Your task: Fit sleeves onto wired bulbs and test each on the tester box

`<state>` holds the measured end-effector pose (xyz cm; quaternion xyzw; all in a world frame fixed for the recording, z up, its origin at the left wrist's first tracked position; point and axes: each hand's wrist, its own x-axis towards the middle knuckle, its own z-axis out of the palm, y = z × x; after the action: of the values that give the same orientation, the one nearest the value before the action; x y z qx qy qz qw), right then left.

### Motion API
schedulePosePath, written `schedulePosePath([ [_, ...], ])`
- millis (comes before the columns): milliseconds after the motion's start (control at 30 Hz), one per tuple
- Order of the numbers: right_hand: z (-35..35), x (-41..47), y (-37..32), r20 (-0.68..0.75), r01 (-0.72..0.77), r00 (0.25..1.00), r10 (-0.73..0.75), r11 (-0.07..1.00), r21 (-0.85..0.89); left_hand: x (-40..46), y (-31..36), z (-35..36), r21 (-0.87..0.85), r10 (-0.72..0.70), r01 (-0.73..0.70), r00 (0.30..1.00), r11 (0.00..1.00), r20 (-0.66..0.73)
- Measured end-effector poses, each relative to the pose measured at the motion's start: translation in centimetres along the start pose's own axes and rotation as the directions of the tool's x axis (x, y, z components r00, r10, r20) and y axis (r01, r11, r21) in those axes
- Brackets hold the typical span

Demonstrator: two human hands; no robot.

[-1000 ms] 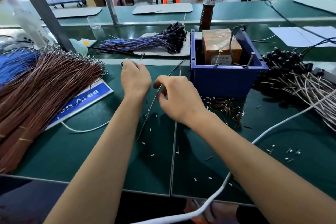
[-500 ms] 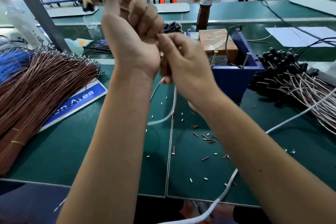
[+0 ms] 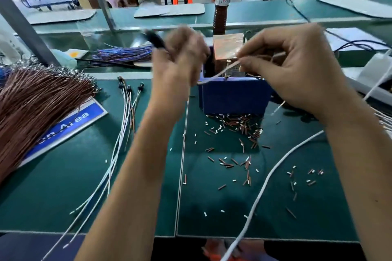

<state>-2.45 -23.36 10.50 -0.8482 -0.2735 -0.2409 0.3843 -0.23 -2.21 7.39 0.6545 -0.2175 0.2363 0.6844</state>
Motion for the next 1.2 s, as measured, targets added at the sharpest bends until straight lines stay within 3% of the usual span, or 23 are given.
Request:
schedulePosePath([
  [100, 1.0, -1.6, 2.0, 0.065, 0.007, 0.998, -0.004, 0.999, -0.044, -2.8, -2.1, 2.4, 0.331, 0.033, -0.142, 0.949, 0.933, 0.315],
  [200, 1.9, -3.8, 4.6, 0.085, -0.080, 0.993, 0.080, 0.997, -0.003, -3.9, -4.5, 2.9, 0.524, 0.092, -0.315, 0.909, 0.792, 0.407],
  [267, 2.3, -5.0, 5.8, 0.073, -0.129, 0.989, 0.125, 0.990, 0.049, -4.8, -5.3, 3.4, 0.564, 0.084, -0.329, 0.906, 0.758, 0.416],
  [433, 3.7, -6.6, 7.1, -0.027, -0.169, 0.984, 0.173, 0.978, 0.125, -5.6, -7.5, 3.5, 0.504, 0.044, -0.246, 0.924, 0.828, 0.379],
  [567, 4.0, -7.1, 7.5, -0.005, -0.187, 0.982, 0.189, 0.979, 0.083, -5.9, -8.1, 3.5, 0.462, -0.003, -0.149, 0.950, 0.874, 0.312],
  [867, 3.7, -7.3, 7.5, -0.041, -0.121, 0.992, 0.120, 0.993, -0.016, -5.9, -7.9, 3.6, 0.423, -0.039, -0.107, 0.946, 0.900, 0.322],
  [1200, 4.0, -7.6, 7.7, -0.067, -0.229, 0.968, 0.242, 0.960, 0.162, -6.1, -7.6, 3.6, 0.430, -0.013, -0.145, 0.939, 0.891, 0.343],
])
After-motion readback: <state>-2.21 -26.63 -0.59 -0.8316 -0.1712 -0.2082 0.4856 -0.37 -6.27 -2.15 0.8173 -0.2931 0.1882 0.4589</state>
